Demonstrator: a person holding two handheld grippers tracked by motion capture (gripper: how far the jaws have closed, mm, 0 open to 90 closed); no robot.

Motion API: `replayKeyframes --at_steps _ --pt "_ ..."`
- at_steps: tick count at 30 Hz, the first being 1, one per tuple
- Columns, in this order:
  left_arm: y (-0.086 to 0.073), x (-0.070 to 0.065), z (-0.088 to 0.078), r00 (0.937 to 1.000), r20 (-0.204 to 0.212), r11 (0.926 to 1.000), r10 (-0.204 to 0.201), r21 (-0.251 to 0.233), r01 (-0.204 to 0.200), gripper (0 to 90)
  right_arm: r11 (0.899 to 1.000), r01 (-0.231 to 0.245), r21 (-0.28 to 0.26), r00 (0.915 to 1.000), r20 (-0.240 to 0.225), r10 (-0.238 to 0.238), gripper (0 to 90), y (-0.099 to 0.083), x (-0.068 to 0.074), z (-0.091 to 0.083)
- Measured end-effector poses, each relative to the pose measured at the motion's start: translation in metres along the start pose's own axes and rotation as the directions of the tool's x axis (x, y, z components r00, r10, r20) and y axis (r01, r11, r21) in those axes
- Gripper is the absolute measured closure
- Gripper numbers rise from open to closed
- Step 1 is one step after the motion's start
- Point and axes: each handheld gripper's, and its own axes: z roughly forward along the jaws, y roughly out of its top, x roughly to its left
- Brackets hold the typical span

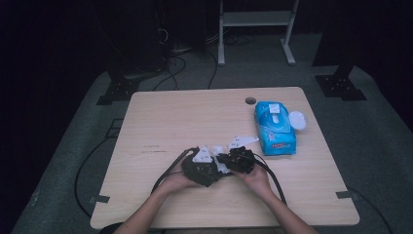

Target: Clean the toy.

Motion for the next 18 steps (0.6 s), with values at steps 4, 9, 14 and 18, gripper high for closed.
replayKeyframes --at_steps 4,9,14,18 --pt "0.0 -0.003 0.002 0.9995 -0.028 0.9998 0.014 0.016 -0.014 23.4 1.0 0.018 0.003 0.9998 0.011 -0.018 84.2 0.001 0.003 -0.001" --pt "0.0 -0.002 0.001 0.9992 -0.036 0.9998 0.02 0.008 -0.019 23.5 0.999 0.023 0.025 0.9956 0.09 -0.026 84.4 -0.002 -0.01 -0.011" --pt "0.001 -0.007 0.005 0.9971 -0.063 0.9991 0.043 0.008 -0.042 23.5 1.0 0.005 0.009 0.9976 0.069 -0.006 84.3 0.0 -0.008 -0.01" --pt "-0.001 -0.006 0.003 0.9969 -0.07 0.9992 0.037 0.018 -0.036 23.4 0.999 0.05 0.02 0.9973 0.052 -0.051 84.3 0.006 0.004 0.004"
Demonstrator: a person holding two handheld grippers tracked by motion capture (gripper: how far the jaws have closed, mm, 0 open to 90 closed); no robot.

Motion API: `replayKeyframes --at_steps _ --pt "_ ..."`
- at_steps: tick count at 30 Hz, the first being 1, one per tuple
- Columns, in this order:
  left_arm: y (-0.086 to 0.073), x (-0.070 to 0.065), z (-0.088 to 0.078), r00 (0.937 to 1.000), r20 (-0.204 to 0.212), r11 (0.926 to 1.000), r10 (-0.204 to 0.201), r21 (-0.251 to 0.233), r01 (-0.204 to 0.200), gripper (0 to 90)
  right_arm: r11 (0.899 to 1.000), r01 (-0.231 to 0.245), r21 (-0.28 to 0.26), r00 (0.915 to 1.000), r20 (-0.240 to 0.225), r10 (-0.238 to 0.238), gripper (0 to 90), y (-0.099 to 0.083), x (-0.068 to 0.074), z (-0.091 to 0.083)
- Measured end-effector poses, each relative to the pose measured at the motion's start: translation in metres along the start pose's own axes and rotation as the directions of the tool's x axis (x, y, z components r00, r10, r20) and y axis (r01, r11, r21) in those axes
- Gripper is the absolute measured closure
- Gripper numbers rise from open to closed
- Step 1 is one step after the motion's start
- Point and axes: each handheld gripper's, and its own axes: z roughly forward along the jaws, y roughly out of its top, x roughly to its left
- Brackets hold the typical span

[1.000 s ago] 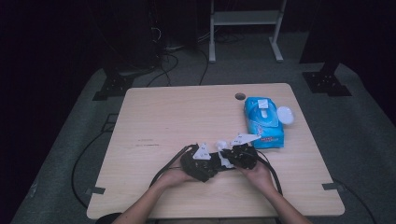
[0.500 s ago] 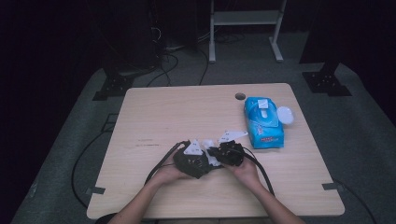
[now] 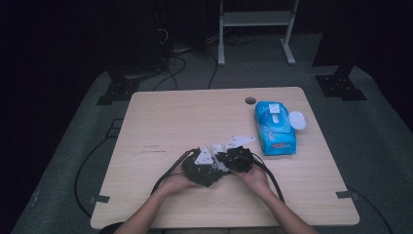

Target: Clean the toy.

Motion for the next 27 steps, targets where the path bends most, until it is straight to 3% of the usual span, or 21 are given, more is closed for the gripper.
replayKeyframes --at_steps 2,4,6,9,10,13,15,17,18,22,24,26,27 --pt "-0.002 0.0 0.0 1.0 0.0 1.0 -0.004 -0.005 0.004 23.4 1.0 0.003 0.006 0.9999 0.017 -0.003 84.3 0.0 -0.004 -0.001" --pt "-0.002 0.0 0.0 1.0 0.001 1.0 -0.002 -0.004 0.002 23.5 1.0 0.0 0.017 0.998 0.063 -0.001 84.3 -0.002 -0.013 -0.007" --pt "-0.002 0.0 0.0 1.0 0.004 1.0 0.001 -0.006 -0.001 23.4 0.999 -0.035 0.017 0.9943 0.102 0.033 84.3 -0.007 -0.025 -0.016" --pt "-0.001 0.0 0.002 0.9999 0.012 0.9999 -0.003 -0.01 0.003 23.4 0.994 -0.109 0.008 0.9919 0.068 0.108 84.2 -0.009 -0.031 -0.019" --pt "-0.001 0.001 0.002 0.9999 0.015 1.0 -0.003 -0.009 0.003 23.4 0.994 -0.106 0.01 0.9933 0.046 0.106 84.2 -0.007 -0.026 -0.016" --pt "-0.001 0.0 0.002 0.9999 0.012 1.0 -0.004 -0.007 0.004 23.4 0.999 -0.031 0.022 0.999 0.033 0.03 84.0 0.002 -0.008 -0.003" --pt "-0.002 -0.001 0.001 1.0 0.004 1.0 -0.005 -0.002 0.005 23.4 1.0 -0.005 0.031 0.9993 0.038 0.004 84.0 0.007 -0.001 0.003" --pt "-0.003 0.0 0.001 1.0 0.004 1.0 0.001 -0.002 -0.001 23.3 0.999 0.001 0.033 0.9989 0.048 -0.003 83.7 0.006 -0.006 0.001" --pt "-0.003 0.001 0.001 1.0 0.005 1.0 -0.004 -0.002 0.004 23.2 0.999 -0.005 0.036 0.9972 0.075 0.002 83.5 0.003 -0.013 -0.003" --pt "-0.004 0.001 0.001 1.0 0.001 1.0 0.002 0.006 -0.002 23.0 0.995 -0.097 0.012 0.9885 0.118 0.095 83.8 -0.01 -0.039 -0.024" --pt "-0.003 0.001 0.002 1.0 0.003 0.9999 -0.001 0.01 0.001 22.9 0.995 -0.104 0.009 0.9873 0.122 0.102 84.0 -0.014 -0.04 -0.028" --pt "-0.003 0.001 0.002 1.0 0.004 0.9999 -0.001 0.013 0.001 22.9 0.996 -0.086 0.0 0.9901 0.111 0.086 84.3 -0.015 -0.032 -0.028" --pt "-0.003 0.001 0.002 1.0 0.004 0.9999 -0.001 0.013 0.001 22.9 0.998 -0.068 -0.002 0.9954 0.067 0.068 84.3 -0.014 -0.024 -0.025"
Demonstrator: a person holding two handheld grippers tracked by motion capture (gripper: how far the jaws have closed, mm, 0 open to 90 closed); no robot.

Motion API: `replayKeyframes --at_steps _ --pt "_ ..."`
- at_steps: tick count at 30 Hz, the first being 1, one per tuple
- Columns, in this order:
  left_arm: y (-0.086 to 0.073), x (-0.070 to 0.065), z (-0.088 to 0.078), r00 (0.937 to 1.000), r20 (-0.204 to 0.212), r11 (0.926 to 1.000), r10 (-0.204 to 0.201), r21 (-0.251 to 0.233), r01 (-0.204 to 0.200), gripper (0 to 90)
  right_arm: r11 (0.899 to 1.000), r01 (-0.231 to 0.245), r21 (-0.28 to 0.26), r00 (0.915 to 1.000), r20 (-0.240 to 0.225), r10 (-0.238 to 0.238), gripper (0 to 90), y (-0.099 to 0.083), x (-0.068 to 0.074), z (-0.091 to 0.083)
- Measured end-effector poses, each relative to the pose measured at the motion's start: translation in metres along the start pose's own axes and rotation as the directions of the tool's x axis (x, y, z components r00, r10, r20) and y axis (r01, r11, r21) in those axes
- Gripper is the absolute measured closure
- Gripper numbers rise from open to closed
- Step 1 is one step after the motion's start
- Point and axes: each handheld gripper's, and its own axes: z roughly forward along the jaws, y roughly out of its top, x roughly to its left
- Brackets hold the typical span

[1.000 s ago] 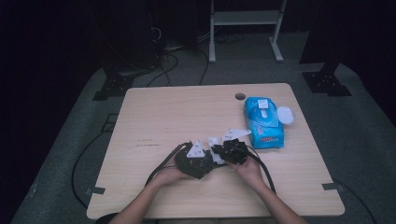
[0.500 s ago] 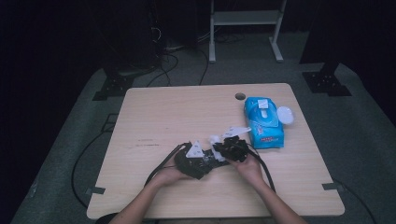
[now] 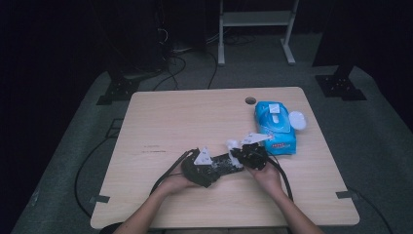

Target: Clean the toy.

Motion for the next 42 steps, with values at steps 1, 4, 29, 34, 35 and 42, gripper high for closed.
replayKeyframes --at_steps 1,4,29,34,35,42 --pt "0.0 0.0 0.0 1.0 0.0 1.0 -0.001 0.002 0.001 22.9 1.0 0.018 0.003 0.9994 -0.029 -0.018 84.3 0.001 0.006 0.002" --pt "0.0 -0.001 -0.001 1.0 -0.001 0.9999 0.004 0.01 -0.004 22.9 0.994 0.109 0.016 0.9917 -0.07 -0.108 84.2 0.003 0.032 0.009" --pt "0.0 0.002 0.001 0.9999 0.007 0.9999 -0.009 0.007 0.009 22.8 0.999 0.048 0.001 0.9977 0.049 -0.048 83.9 -0.023 -0.003 -0.027" --pt "0.0 0.002 0.001 0.9999 0.006 0.9999 -0.013 0.008 0.013 22.8 0.999 0.048 -0.015 0.9967 -0.065 -0.048 83.5 -0.021 0.017 -0.019" --pt "0.0 0.002 0.001 0.9999 0.008 0.9999 -0.014 0.008 0.014 22.8 0.998 0.063 -0.021 0.9959 -0.064 -0.064 83.4 -0.022 0.021 -0.018" --pt "-0.001 0.003 0.0 0.9999 0.001 0.9998 -0.015 0.01 0.015 23.0 1.0 0.02 0.003 0.9989 0.041 -0.02 83.6 -0.028 -0.005 -0.032"
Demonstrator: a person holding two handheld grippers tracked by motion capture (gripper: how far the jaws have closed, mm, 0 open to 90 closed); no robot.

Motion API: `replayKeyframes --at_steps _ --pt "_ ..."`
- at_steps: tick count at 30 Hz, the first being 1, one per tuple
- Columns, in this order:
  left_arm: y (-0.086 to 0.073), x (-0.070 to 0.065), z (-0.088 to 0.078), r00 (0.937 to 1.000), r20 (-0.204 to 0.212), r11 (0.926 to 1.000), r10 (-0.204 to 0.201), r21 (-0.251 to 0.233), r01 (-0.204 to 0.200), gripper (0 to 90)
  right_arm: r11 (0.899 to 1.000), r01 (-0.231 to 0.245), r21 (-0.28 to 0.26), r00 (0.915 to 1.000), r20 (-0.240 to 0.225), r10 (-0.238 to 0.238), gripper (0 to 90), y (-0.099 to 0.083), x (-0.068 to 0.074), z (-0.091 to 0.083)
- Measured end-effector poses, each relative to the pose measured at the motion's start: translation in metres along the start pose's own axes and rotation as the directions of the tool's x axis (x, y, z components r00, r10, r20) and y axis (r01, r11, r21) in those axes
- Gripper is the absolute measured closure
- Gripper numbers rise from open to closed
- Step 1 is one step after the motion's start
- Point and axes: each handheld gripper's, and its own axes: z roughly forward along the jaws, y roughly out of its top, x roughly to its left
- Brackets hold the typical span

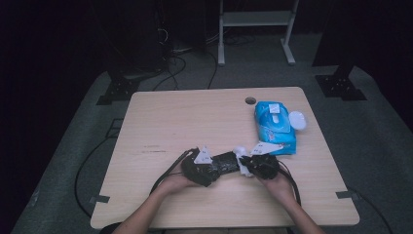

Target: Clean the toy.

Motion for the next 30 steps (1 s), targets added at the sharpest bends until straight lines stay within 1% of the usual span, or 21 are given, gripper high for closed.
replayKeyframes --at_steps 1,2,3,4,6,7,8,9,10,12,13,14,16,17,19,21,23,25,27,29,30 --pt "0.0 0.0 0.0 1.0 0.001 1.0 0.0 0.001 0.0 23.1 0.999 -0.042 0.003 0.9988 -0.024 0.042 83.6 -0.002 -0.006 0.0" --pt "0.0 0.0 0.0 1.0 -0.001 1.0 0.001 0.003 -0.001 23.1 0.998 -0.056 0.001 0.998 -0.029 0.056 83.6 -0.002 -0.006 0.001" --pt "0.0 0.001 0.0 1.0 -0.001 1.0 0.0 0.003 0.0 23.0 0.999 -0.044 -0.004 0.9988 -0.023 0.044 83.5 -0.002 -0.003 0.002" --pt "0.0 0.001 0.0 1.0 -0.001 1.0 0.0 0.003 0.0 23.0 0.999 -0.036 -0.009 0.9986 -0.04 0.035 83.5 -0.002 0.002 0.003" --pt "-0.001 0.001 0.0 1.0 0.003 1.0 -0.001 0.001 0.001 23.1 0.999 -0.036 -0.02 0.992 -0.122 0.033 83.3 0.0 0.009 0.007" --pt "-0.001 0.001 0.0 1.0 0.006 1.0 -0.008 0.001 0.008 23.1 1.0 0.005 -0.015 0.9931 -0.117 -0.006 83.4 0.002 0.017 0.009" --pt "-0.001 0.001 0.0 0.9999 0.007 1.0 -0.009 0.001 0.009 23.1 0.998 0.053 -0.016 0.9945 -0.09 -0.055 83.4 0.004 0.021 0.009" --pt "-0.001 0.001 0.0 0.9999 0.008 0.9999 -0.01 0.002 0.01 23.1 0.997 0.075 -0.005 0.994 -0.08 -0.075 83.3 0.004 0.021 0.007" --pt "-0.001 0.001 0.0 0.9999 0.008 1.0 -0.008 0.003 0.008 23.2 0.998 0.069 -0.003 0.9948 -0.075 -0.069 83.4 0.004 0.019 0.006" --pt "-0.001 0.001 -0.001 1.0 0.006 1.0 -0.004 0.004 0.004 23.3 1.0 0.02 0.001 0.998 -0.06 -0.02 83.4 0.001 0.007 0.002" --pt "-0.001 0.001 -0.001 1.0 0.007 1.0 -0.005 0.003 0.005 23.3 1.0 -0.024 0.012 0.9988 -0.043 0.025 83.5 -0.001 -0.003 0.0" --pt "-0.001 0.002 -0.001 1.0 0.008 1.0 -0.005 0.002 0.005 23.3 0.999 -0.05 0.016 0.9982 -0.033 0.05 83.5 -0.002 -0.01 -0.001" --pt "-0.001 0.002 0.0 0.9999 0.01 1.0 -0.007 0.001 0.007 23.3 0.996 -0.092 0.022 0.9947 -0.044 0.093 83.5 -0.005 -0.02 -0.003" --pt "-0.001 0.003 -0.001 0.9999 0.012 1.0 -0.005 0.002 0.005 23.3 0.995 -0.101 0.021 0.9935 -0.052 0.102 83.5 -0.005 -0.021 -0.003" --pt "-0.001 0.003 -0.001 0.9998 0.017 0.9999 -0.01 0.004 0.01 23.3 0.997 -0.076 0.014 0.9958 -0.051 0.076 83.5 -0.004 -0.015 -0.002" --pt "-0.002 0.004 -0.001 0.9998 0.019 1.0 -0.008 0.002 0.008 23.3 0.999 -0.049 -0.004 0.9931 -0.106 0.048 83.5 -0.002 -0.007 0.001" --pt "-0.002 0.004 -0.001 0.9999 0.014 1.0 -0.006 0.004 0.006 23.3 1.0 -0.017 0.004 0.9964 -0.083 0.018 83.5 0.0 -0.004 0.002" --pt "-0.002 0.004 -0.002 0.9999 0.015 1.0 -0.004 0.003 0.004 23.4 0.999 -0.031 0.012 0.9975 -0.063 0.032 83.5 -0.002 -0.009 0.0" --pt "-0.002 0.003 -0.002 0.9999 0.015 1.0 -0.004 0.004 0.004 23.5 0.997 -0.076 0.029 0.9966 -0.03 0.076 83.5 -0.005 -0.02 -0.001" --pt "-0.003 0.004 -0.002 0.9998 0.019 0.9999 -0.01 0.005 0.01 23.5 0.995 -0.098 0.028 0.9942 -0.042 0.099 83.5 -0.007 -0.024 -0.003" --pt "-0.003 0.004 -0.002 0.9996 0.022 0.9999 -0.015 0.005 0.015 23.5 0.995 -0.096 0.026 0.9944 -0.043 0.097 83.5 -0.006 -0.022 -0.003"
